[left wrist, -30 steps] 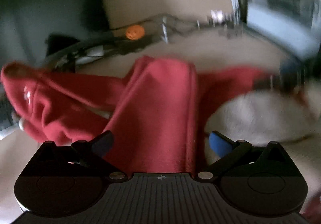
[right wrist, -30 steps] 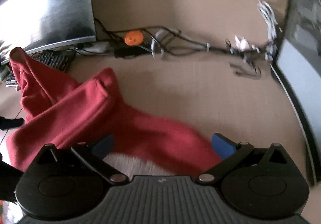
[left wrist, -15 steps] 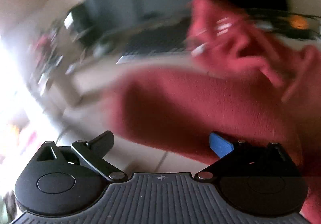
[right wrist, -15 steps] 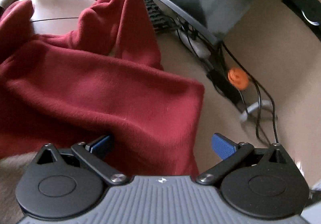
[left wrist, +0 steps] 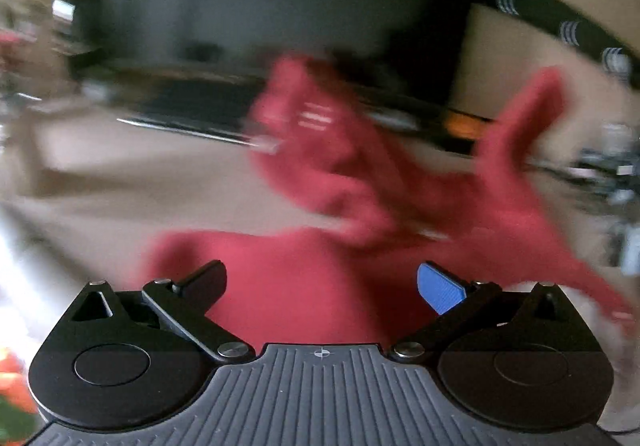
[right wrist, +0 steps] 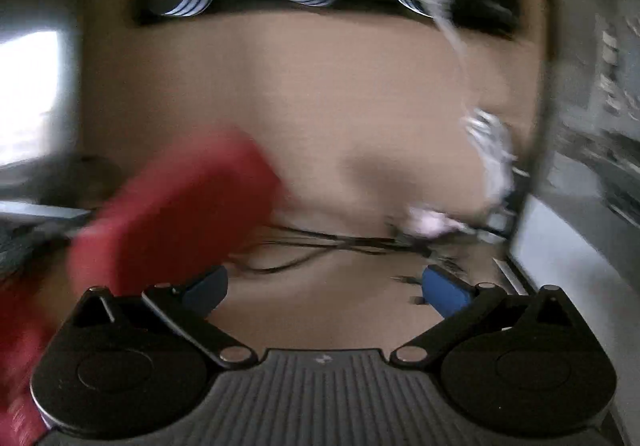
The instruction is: Fold clothes
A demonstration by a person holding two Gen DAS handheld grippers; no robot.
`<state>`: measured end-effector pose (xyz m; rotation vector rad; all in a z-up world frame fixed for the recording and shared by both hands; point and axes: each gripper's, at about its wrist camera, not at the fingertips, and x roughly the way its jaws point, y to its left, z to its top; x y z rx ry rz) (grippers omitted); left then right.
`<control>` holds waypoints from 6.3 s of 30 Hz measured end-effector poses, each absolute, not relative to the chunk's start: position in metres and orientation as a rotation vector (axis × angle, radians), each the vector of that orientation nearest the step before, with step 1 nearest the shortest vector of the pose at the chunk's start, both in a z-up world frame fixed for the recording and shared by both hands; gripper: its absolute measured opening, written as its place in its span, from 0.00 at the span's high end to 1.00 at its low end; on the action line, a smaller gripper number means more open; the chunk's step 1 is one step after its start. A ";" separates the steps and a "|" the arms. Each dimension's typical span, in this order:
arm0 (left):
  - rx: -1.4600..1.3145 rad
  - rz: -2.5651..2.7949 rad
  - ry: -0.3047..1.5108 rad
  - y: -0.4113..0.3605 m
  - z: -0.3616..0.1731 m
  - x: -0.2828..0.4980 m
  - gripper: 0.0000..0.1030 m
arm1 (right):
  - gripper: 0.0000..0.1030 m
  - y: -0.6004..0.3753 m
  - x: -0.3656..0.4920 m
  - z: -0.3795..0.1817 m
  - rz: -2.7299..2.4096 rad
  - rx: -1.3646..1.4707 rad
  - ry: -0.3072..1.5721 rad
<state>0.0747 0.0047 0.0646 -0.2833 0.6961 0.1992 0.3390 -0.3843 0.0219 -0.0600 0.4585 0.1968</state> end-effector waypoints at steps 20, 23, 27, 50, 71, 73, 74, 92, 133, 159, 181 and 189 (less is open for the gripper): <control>-0.038 0.011 0.865 -0.080 -0.051 0.225 0.00 | 0.00 -0.415 0.309 -0.066 -0.068 -0.134 0.712; 0.020 -0.075 0.846 -0.097 -0.054 0.251 0.00 | 0.00 -0.433 0.291 -0.067 -0.191 -0.065 0.712; 0.083 -0.193 0.825 -0.115 -0.057 0.285 0.00 | 0.00 -0.433 0.271 -0.066 -0.282 0.031 0.747; -0.267 0.040 0.756 -0.050 0.004 0.177 0.00 | 0.00 -0.194 0.445 0.040 0.420 -0.351 0.450; -0.362 0.096 0.822 -0.032 -0.015 0.153 0.00 | 0.00 -0.317 0.452 0.098 -0.006 -0.218 0.124; -0.349 0.086 0.807 -0.036 -0.010 0.156 0.00 | 0.00 -0.322 0.456 0.110 -0.049 -0.179 0.082; -0.341 0.085 0.802 -0.038 -0.008 0.157 0.00 | 0.00 -0.325 0.458 0.112 -0.066 -0.169 0.075; -0.083 -0.149 0.827 -0.067 -0.008 0.149 0.00 | 0.00 -0.418 0.293 0.090 0.344 -0.065 0.585; 0.216 -0.364 0.929 0.059 -0.022 0.055 0.00 | 0.00 -0.418 0.006 0.000 0.110 0.083 0.872; 0.056 -0.197 0.971 -0.069 -0.073 0.202 0.00 | 0.00 -0.401 0.367 0.008 -0.162 -0.132 0.614; 0.009 -0.375 0.952 -0.027 -0.075 0.204 0.00 | 0.00 -0.471 0.148 -0.017 -0.579 -0.175 0.859; 0.010 -0.397 0.947 -0.025 -0.077 0.204 0.00 | 0.00 -0.502 0.126 0.012 -0.437 0.373 0.727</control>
